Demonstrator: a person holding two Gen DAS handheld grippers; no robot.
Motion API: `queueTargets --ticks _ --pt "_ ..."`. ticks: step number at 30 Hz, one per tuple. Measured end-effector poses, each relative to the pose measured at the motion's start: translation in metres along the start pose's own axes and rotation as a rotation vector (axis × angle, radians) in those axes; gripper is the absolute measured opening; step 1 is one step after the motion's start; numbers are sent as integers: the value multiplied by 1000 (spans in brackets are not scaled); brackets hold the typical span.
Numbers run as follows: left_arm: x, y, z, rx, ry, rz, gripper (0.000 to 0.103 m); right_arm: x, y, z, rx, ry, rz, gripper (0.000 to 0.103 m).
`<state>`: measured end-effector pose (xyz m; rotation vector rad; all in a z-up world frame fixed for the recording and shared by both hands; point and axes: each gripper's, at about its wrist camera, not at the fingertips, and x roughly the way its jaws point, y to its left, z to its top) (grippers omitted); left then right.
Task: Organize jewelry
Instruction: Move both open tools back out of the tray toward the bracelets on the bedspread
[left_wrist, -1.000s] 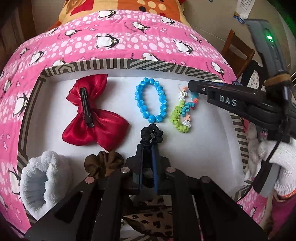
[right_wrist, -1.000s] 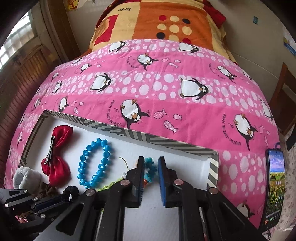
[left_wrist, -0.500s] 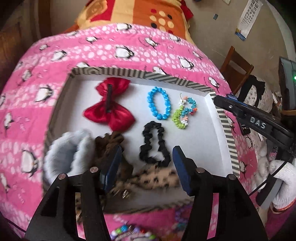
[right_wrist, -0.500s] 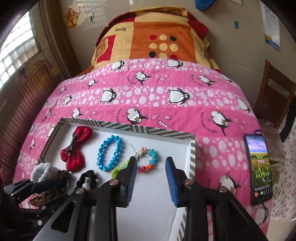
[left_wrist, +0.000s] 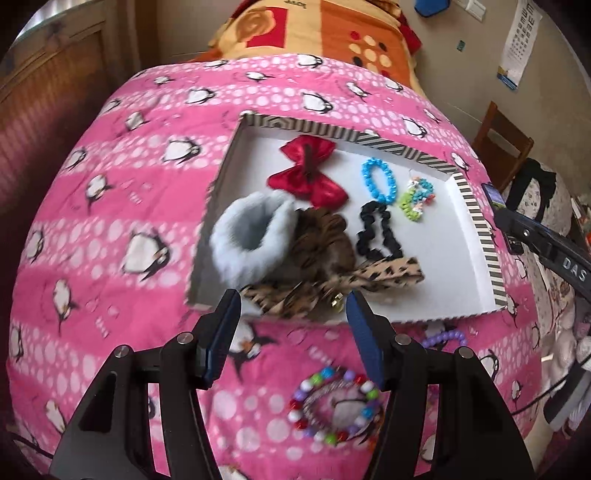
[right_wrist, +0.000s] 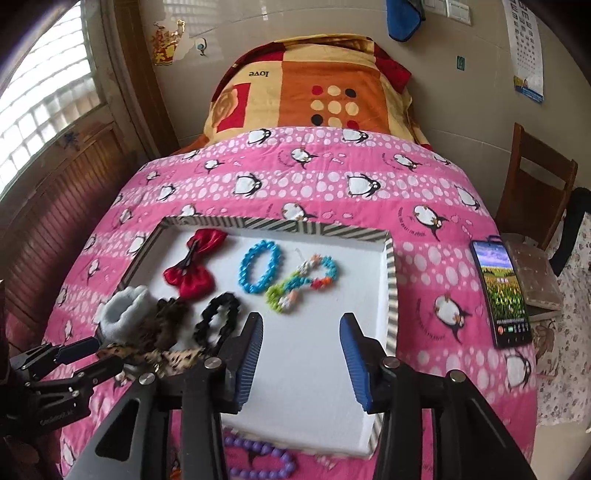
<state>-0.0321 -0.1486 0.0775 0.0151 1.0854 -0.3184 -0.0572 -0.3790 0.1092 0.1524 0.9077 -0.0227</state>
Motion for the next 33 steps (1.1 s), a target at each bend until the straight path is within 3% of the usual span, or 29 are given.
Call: queueTargets --ticks 10,33 --pt "-21 13 -17 -19 -25 1 59 -22 22 -29 -5 8 -2 41" --pt "-30 8 -29 84 -44 65 59 -38 30 -62 7 25 -29 42"
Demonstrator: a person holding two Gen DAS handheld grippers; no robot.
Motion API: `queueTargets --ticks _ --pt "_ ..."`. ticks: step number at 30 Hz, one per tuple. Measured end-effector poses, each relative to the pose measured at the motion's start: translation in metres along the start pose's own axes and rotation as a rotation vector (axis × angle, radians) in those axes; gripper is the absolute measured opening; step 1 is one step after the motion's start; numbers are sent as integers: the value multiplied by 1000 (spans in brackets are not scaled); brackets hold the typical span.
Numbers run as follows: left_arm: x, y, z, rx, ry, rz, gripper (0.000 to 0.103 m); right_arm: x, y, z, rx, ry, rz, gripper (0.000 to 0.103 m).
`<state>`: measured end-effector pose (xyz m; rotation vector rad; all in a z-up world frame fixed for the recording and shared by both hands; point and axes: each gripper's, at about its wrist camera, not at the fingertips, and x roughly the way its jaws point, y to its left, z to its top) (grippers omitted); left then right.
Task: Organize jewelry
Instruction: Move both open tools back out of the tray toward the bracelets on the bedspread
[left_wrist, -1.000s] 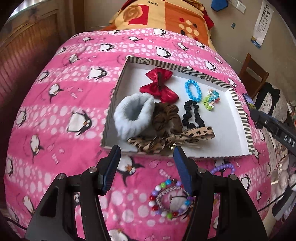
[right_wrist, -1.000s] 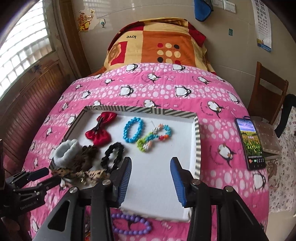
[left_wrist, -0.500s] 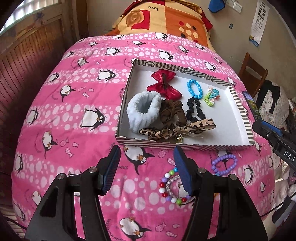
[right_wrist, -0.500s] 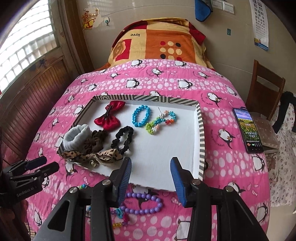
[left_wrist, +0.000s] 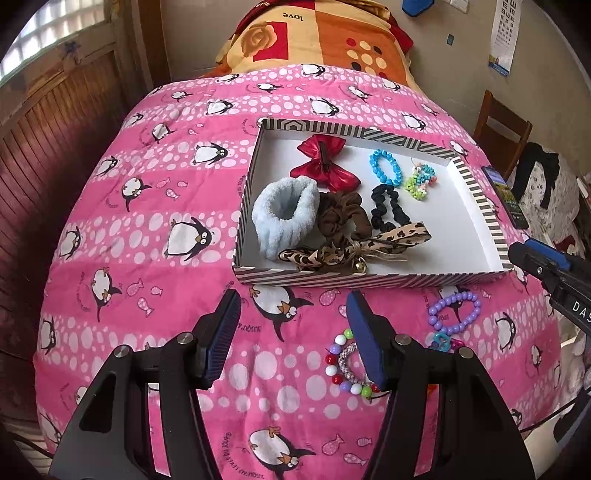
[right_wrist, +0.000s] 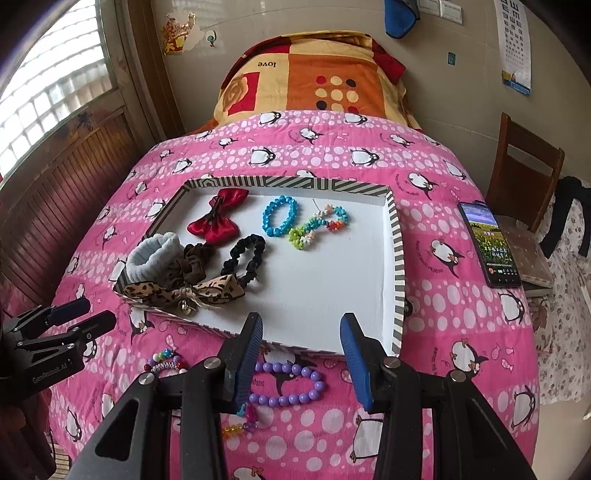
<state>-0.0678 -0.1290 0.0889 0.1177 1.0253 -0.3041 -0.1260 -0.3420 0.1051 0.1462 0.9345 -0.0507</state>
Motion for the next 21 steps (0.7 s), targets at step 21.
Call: queueTargets --ticks 21 --pt "9 -2 -9 7 26 41 59 8 -2 -13 -4 44 1 42"
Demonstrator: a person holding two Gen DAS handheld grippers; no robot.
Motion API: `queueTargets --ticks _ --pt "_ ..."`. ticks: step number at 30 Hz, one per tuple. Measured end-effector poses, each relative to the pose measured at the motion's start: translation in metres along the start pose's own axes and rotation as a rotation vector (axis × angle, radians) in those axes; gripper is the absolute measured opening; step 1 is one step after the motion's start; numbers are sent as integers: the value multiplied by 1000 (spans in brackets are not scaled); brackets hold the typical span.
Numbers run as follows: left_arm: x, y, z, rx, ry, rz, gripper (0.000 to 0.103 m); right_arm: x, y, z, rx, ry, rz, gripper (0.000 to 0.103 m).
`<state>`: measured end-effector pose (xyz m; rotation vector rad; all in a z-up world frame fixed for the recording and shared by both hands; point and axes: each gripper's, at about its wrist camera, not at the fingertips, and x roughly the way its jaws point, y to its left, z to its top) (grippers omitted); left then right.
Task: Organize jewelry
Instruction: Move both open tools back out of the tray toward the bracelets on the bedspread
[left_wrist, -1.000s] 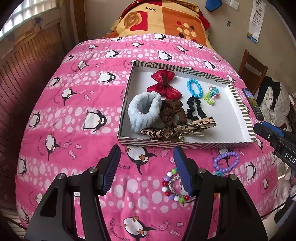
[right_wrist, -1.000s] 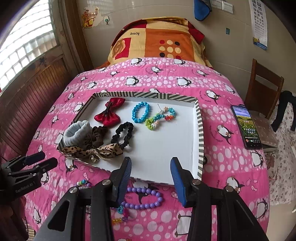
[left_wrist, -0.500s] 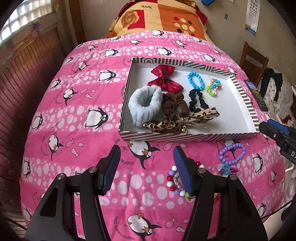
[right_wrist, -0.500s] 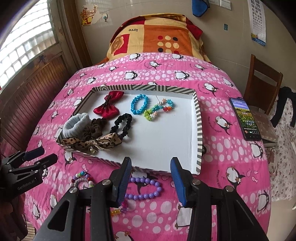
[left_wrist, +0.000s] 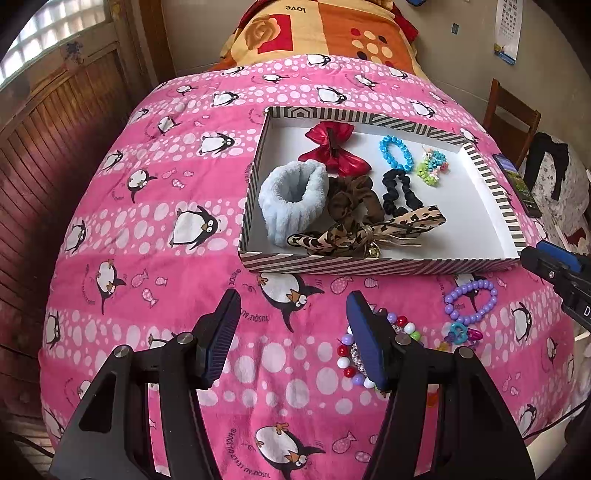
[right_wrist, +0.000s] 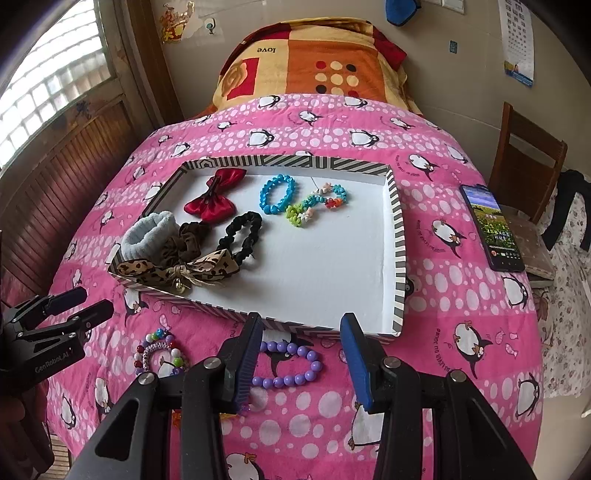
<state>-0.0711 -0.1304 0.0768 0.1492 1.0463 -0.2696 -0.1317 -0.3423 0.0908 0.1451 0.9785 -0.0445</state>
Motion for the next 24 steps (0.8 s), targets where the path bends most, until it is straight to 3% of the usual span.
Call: queueTargets --ticks 24 --pt "8 -3 -2 9 28 -16 59 7 -7 -5 12 20 -14 42"
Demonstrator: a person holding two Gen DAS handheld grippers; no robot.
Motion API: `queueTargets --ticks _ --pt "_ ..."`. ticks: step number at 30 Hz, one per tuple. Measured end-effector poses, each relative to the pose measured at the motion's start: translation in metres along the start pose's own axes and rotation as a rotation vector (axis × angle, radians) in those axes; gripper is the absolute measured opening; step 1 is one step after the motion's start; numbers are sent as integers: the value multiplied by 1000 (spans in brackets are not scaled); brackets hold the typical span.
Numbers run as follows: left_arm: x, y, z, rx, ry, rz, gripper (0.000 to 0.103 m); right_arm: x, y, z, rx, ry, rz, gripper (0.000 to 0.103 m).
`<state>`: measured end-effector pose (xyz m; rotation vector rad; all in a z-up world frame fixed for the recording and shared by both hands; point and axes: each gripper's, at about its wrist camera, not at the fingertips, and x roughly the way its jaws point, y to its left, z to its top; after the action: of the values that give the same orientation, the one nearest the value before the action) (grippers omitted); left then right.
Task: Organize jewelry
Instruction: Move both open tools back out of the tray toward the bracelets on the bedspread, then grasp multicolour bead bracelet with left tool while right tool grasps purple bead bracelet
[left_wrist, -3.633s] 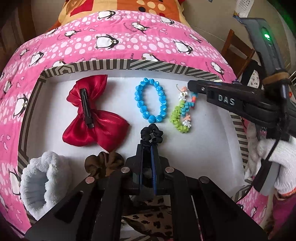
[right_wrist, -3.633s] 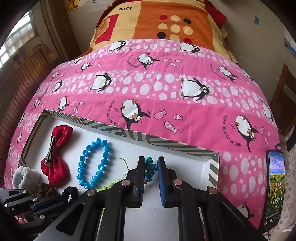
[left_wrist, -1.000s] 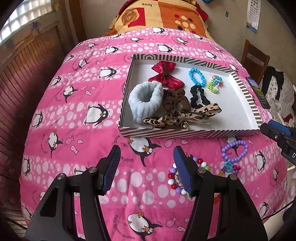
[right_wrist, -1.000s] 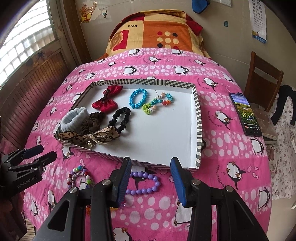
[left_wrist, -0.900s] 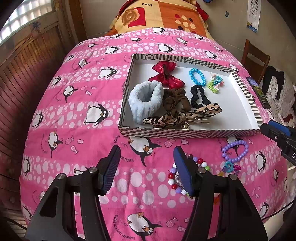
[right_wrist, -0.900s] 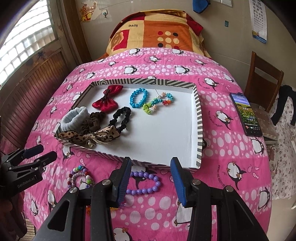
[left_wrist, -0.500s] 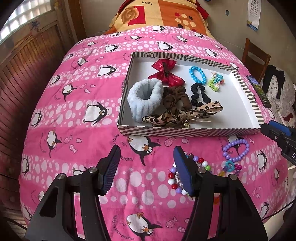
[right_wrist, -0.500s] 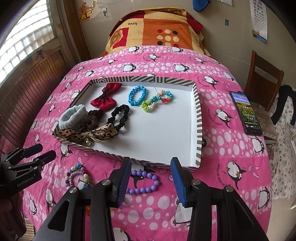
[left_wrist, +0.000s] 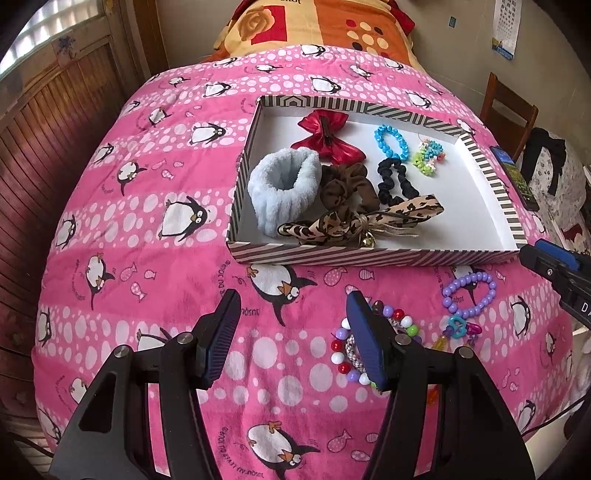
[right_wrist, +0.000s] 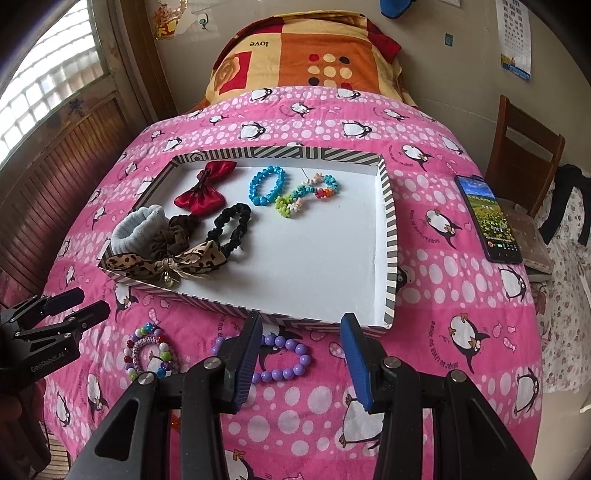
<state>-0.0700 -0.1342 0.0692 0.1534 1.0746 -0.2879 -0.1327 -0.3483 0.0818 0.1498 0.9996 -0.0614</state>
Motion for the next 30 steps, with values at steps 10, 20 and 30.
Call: queueTargets --ticks 10,20,30 --pt "3 29 -12 -68 46 -77 59 1 -27 -13 26 38 10 42" --pt "14 39 -32 -50 143 -220 59 14 -77 -42 108 130 51 42" --pt "23 3 -26 34 154 -262 59 18 -40 -34 9 118 155 39"
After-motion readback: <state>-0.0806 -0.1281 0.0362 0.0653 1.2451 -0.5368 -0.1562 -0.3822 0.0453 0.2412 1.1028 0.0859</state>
